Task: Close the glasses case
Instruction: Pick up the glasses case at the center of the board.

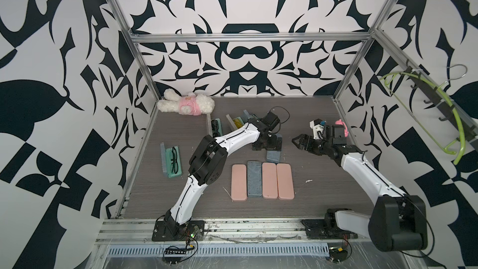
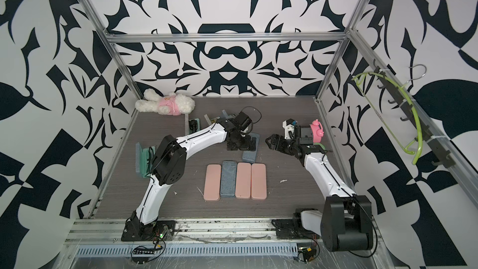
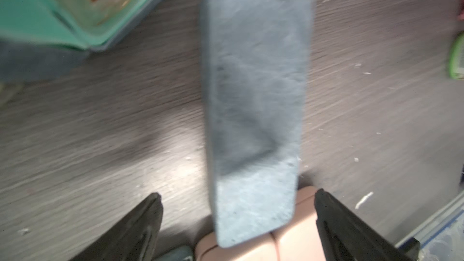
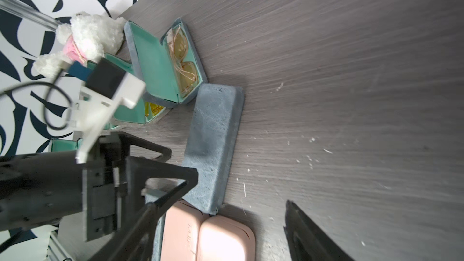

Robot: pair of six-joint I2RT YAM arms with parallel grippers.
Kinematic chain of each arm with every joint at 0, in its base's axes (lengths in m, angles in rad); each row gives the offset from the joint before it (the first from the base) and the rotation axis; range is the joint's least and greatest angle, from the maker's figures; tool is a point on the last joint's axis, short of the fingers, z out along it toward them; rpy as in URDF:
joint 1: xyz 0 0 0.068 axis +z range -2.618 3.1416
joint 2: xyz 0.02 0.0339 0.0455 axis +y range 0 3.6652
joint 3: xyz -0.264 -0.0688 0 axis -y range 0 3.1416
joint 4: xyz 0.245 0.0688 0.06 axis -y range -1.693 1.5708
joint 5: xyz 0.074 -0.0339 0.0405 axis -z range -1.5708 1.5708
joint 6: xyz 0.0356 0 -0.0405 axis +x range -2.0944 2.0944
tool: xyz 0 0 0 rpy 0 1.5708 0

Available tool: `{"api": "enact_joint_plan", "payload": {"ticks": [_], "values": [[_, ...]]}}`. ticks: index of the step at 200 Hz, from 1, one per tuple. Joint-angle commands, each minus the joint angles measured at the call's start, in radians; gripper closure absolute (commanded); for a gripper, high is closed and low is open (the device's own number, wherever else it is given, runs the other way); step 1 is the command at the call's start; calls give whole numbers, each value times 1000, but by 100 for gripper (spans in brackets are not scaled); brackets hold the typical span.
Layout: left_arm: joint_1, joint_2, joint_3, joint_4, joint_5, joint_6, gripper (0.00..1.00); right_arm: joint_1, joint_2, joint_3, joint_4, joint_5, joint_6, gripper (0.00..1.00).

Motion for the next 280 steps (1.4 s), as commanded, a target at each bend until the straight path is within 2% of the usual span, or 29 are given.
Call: {"api": "enact_joint_plan", "payload": {"ticks": [1,64,145,165,192,256,280], "values": [[-15,34,66,-62,-31,47,0,-7,-59,-24,-38,31,-4,18],[-37,160,218,-207,-111,120,1,-6,-130,-50,-74,8,1,18],[-58,229,268,-219,-145,146,0,-7,-137,-51,-81,-5,6,21],[-58,235,272,-224,-157,155,7,-6,-139,-51,-82,-3,6,22],[-58,229,273,-223,-159,167,25,-6,-137,-52,-81,-2,8,23],[-54,141,223,-202,-186,173,35,-6,-127,-42,-88,-5,6,24],[-54,91,202,-201,-197,168,35,-6,-124,-43,-88,-14,4,24]]}}
